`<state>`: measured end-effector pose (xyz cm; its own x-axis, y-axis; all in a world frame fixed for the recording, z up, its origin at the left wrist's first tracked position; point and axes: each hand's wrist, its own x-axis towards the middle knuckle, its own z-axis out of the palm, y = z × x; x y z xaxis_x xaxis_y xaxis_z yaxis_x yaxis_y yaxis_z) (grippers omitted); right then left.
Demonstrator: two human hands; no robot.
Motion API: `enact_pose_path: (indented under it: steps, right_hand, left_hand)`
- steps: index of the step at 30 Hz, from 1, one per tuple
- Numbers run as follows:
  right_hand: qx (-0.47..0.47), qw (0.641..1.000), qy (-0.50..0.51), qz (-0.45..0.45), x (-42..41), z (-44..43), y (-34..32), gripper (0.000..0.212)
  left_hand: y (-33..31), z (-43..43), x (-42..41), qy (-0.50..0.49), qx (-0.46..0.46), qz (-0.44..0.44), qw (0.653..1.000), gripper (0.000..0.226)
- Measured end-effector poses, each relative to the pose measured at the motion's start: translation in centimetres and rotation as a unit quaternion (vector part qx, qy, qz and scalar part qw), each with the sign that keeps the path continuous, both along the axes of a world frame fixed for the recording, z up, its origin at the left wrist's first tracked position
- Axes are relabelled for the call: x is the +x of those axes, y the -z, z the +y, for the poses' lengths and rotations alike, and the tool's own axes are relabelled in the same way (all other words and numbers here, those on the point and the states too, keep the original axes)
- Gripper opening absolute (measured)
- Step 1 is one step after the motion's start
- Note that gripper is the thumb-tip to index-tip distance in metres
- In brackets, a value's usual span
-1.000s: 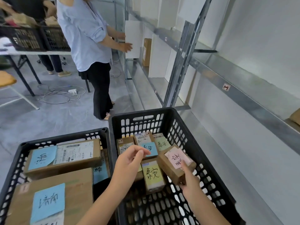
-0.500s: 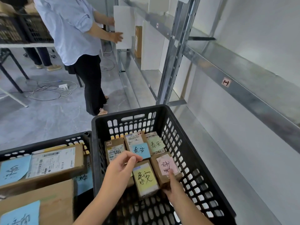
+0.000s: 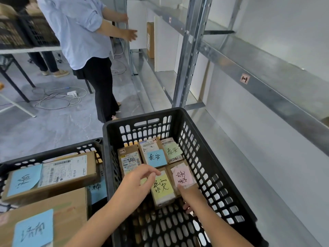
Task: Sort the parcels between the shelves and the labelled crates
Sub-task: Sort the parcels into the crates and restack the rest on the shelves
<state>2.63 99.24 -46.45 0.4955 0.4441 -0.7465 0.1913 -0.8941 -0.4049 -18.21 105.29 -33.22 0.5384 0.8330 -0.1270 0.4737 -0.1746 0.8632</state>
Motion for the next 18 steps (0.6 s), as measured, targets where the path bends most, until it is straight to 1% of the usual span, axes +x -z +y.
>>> enact_pose_path:
  steps: [1,2,3,5,7,9,10,11,12,15,18]
  right_hand:
    - [-0.017,0.999,-0.042,-0.019,0.0,0.0,-0.7,0.045]
    - [-0.019,0.997,-0.065,-0.020,-0.1,0.3,-1.7,0.040]
    - [-0.006,0.997,-0.077,-0.015,-0.3,0.6,-2.7,0.035]
    - [0.070,0.990,-0.114,-0.046,-0.6,1.2,-5.0,0.025]
    - [0.157,0.960,-0.187,-0.137,-1.0,1.2,-8.0,0.025]
    - [0.200,0.912,-0.256,-0.249,-1.8,0.3,-10.6,0.024]
    - [0.219,0.891,-0.270,-0.292,-2.2,-0.4,-11.6,0.019]
    - [0.237,0.878,-0.270,-0.316,-2.5,-1.1,-12.2,0.016]
    - [0.252,0.873,-0.265,-0.323,-2.8,-2.1,-12.7,0.016]
    - [0.262,0.870,-0.248,-0.336,-3.1,-5.0,-14.0,0.031]
    - [0.270,0.871,-0.205,-0.355,-3.0,-8.5,-15.8,0.041]
  left_hand:
    - [-0.2,-0.1,-0.5,0.027,0.030,0.021,0.999,0.019]
    - [-0.4,-0.2,-0.9,0.046,0.055,0.037,0.997,0.019]
    - [-0.6,-0.4,-1.2,0.060,0.073,0.049,0.994,0.021]
    - [-1.2,-0.5,-1.5,0.080,0.100,0.067,0.990,0.027]
    - [-1.6,-0.4,-1.8,0.096,0.123,0.078,0.985,0.033]
    - [-1.6,-0.5,-2.4,0.097,0.138,0.078,0.983,0.037]
    - [-1.3,-0.5,-2.7,0.093,0.141,0.073,0.983,0.037]
    - [-1.0,-0.7,-3.0,0.090,0.143,0.068,0.983,0.037]
    - [-0.6,-0.9,-3.3,0.091,0.145,0.065,0.983,0.037]
    - [0.0,-1.1,-3.2,0.111,0.159,0.056,0.979,0.037]
    - [-0.8,-1.8,-2.0,0.122,0.176,0.037,0.976,0.038]
